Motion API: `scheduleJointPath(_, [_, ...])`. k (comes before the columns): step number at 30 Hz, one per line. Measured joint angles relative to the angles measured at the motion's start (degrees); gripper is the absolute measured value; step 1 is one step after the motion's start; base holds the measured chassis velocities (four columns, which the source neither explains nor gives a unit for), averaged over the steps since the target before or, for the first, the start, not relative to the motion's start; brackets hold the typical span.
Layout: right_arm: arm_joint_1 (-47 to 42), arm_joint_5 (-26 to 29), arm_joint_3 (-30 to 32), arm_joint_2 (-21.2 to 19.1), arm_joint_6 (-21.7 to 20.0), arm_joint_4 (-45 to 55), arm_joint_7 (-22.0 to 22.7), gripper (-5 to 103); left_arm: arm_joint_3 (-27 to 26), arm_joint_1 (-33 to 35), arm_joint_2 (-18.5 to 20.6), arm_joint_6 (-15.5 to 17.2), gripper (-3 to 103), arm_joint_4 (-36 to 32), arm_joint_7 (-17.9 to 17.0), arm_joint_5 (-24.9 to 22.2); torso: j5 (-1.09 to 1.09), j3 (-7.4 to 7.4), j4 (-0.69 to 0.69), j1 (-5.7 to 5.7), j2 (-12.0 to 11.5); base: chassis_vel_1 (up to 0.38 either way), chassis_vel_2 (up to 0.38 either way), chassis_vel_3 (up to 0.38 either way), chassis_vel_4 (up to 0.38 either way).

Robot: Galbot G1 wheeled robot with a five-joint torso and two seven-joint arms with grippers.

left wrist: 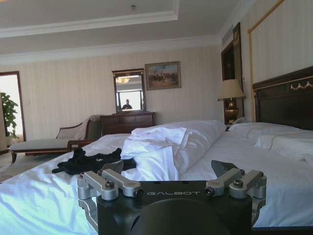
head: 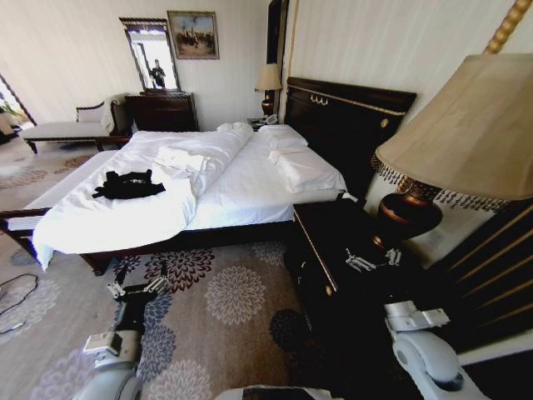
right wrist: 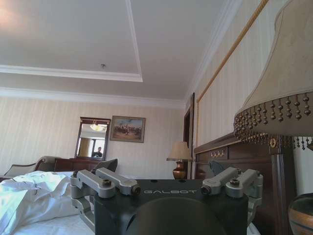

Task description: Fold the clothes on the bed.

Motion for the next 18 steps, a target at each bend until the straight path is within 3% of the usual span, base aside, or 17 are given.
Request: scheduleJointPath(18, [1.4, -0.8, -1.1, 0.4, -0.8, -1.7, 0.7, 100, 0.3, -0.8, 0.6, 0.1, 100, 0.9, 0.0, 0.0, 0.00, 0.00, 0.00, -0.01, 0.0, 0.000, 0.000, 0.000, 0.000])
